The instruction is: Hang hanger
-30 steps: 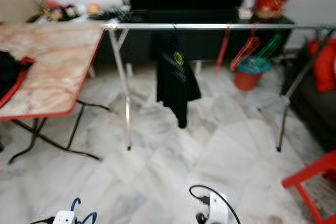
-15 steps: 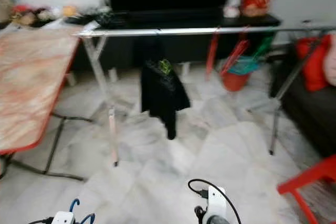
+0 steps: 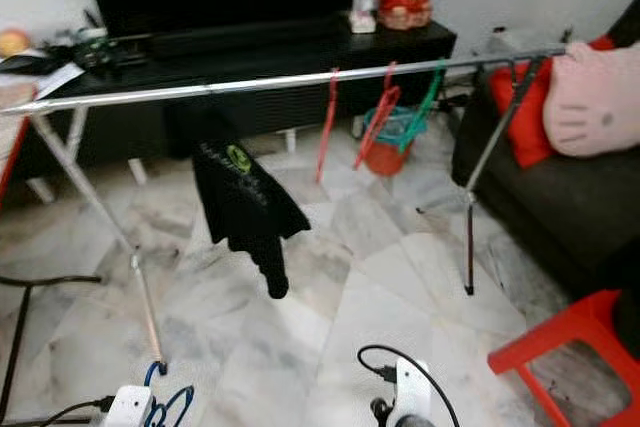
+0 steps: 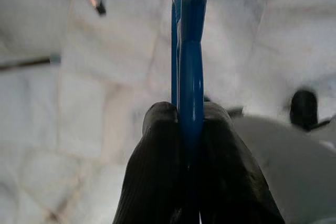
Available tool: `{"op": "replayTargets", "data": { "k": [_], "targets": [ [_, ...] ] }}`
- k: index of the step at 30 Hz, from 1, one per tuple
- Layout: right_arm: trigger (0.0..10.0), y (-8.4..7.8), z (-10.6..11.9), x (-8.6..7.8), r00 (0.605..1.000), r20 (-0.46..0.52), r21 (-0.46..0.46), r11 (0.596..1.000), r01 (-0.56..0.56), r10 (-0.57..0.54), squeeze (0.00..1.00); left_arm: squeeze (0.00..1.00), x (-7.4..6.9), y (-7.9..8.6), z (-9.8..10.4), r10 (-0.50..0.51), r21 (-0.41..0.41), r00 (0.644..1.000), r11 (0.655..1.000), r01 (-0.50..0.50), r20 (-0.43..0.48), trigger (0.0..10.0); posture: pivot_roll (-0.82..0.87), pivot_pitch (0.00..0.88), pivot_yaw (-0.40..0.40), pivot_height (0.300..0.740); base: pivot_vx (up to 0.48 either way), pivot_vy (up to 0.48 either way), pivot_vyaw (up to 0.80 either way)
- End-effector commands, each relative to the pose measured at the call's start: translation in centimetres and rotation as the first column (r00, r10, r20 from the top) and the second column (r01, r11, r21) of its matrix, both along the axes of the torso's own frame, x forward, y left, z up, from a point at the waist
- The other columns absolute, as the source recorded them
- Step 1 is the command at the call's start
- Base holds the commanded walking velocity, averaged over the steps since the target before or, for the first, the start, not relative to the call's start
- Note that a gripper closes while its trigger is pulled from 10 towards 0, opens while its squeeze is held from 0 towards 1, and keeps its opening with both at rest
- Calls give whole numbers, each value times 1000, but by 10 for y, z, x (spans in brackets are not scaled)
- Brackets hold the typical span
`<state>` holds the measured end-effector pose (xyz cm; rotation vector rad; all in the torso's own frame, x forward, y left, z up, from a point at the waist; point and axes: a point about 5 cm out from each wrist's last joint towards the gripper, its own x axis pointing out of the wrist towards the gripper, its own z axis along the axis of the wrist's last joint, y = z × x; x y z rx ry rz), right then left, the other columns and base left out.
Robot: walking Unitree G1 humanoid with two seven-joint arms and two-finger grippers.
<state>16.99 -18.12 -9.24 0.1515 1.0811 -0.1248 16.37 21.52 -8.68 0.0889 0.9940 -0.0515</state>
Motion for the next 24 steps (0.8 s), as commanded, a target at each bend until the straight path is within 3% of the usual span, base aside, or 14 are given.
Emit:
{"op": "replayTargets", "data": {
  "k": [1, 24],
  "targets": [
    [10000, -2, 3, 5, 1000, 21, -4, 1000, 22, -22, 0, 0, -1, -3, -1, -3, -11, 1000, 1000, 3, -2, 10000, 18, 0, -15, 740, 375, 0, 0],
    [10000, 1, 2, 4, 1000, 12, -6, 1000, 3, -3, 0, 0, 13, -12, 5, -53, -40, 997, 998, 55, 56, 10000, 29, 0, -20, 740, 373, 0, 0]
  ]
}}
